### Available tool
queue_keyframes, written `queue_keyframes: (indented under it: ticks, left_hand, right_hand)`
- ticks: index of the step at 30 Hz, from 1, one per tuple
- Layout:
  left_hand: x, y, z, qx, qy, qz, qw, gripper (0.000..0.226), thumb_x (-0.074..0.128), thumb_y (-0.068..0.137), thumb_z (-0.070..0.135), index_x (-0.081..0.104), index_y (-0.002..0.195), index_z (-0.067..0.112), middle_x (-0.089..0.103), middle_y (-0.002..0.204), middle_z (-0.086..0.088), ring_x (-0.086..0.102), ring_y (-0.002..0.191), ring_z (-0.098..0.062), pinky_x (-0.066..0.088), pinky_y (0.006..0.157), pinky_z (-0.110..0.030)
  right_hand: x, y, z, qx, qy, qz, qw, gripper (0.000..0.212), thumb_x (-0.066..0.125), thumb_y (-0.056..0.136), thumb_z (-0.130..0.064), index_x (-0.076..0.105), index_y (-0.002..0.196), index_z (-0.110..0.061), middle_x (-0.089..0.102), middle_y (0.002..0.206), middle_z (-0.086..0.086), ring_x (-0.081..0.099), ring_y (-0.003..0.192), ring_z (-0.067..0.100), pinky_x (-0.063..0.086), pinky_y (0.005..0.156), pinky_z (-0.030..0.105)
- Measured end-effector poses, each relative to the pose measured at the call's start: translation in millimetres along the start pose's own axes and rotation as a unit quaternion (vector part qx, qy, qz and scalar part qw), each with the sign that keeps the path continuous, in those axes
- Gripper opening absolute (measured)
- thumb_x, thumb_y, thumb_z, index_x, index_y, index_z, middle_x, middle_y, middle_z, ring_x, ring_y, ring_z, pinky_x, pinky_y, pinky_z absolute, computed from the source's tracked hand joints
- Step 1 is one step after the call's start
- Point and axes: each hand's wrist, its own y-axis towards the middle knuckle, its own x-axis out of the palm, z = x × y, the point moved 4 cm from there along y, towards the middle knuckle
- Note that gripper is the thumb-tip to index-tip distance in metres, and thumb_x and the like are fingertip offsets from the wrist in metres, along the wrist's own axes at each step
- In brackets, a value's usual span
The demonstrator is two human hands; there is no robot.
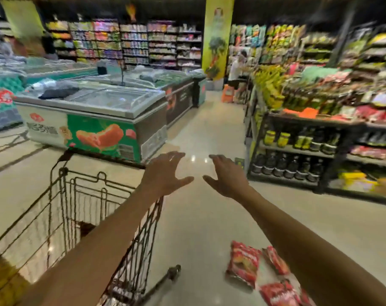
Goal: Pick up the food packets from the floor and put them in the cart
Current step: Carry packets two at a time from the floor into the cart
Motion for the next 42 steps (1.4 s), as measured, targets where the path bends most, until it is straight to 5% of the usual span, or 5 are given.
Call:
queue_keyframes:
  ticks: [9, 18, 33, 42]
  left_hand:
    - [111.8, 82.5, 224.7, 0.147, -0.032, -0.081, 0.985, 0.076, 0.053, 0.081, 0.066, 0.034, 0.143, 0.027, 0.038, 0.150, 0.003, 0.040, 0.133, -0.021, 0.035, 0.104, -0.035]
    - [251.5, 136.8, 312.1, 0.149, -0.060, -0.195, 0.968, 0.079, 0.051, 0.079, 0.070, 0.033, 0.144, 0.028, 0.039, 0.149, 0.002, 0.043, 0.131, -0.023, 0.040, 0.101, -0.038]
    - [651.1, 208.2, 302.0, -0.033, -0.117, -0.442, 0.889, 0.079, 0.053, 0.076, 0.072, 0.043, 0.134, 0.019, 0.055, 0.133, -0.008, 0.053, 0.119, -0.029, 0.043, 0.094, -0.039]
    - [906.7, 139.7, 229.7, -0.121, -0.080, -0.472, 0.870, 0.092, 0.061, 0.067, 0.074, 0.042, 0.134, 0.014, 0.056, 0.130, -0.011, 0.055, 0.117, -0.033, 0.046, 0.095, -0.045]
  right_hand:
    - [-37.4, -116.7, 250.8, 0.207, -0.056, -0.006, 0.977, 0.067, 0.052, 0.089, -0.050, 0.034, 0.142, -0.013, 0.045, 0.143, 0.009, 0.045, 0.128, 0.028, 0.040, 0.101, 0.038]
    - [15.6, -172.1, 404.6, 0.342, -0.053, -0.073, 0.935, 0.069, 0.050, 0.090, -0.051, 0.030, 0.145, -0.015, 0.044, 0.143, 0.008, 0.048, 0.124, 0.028, 0.042, 0.098, 0.040]
    - [349.9, -167.7, 583.2, 0.466, 0.074, -0.286, 0.834, 0.077, 0.063, 0.083, -0.049, 0.031, 0.142, -0.011, 0.046, 0.140, 0.014, 0.051, 0.120, 0.032, 0.047, 0.091, 0.042]
    - [600.5, -243.7, 646.5, 0.515, 0.132, -0.372, 0.761, 0.095, 0.078, 0.070, -0.045, 0.028, 0.144, -0.013, 0.045, 0.140, 0.015, 0.048, 0.123, 0.035, 0.045, 0.093, 0.045]
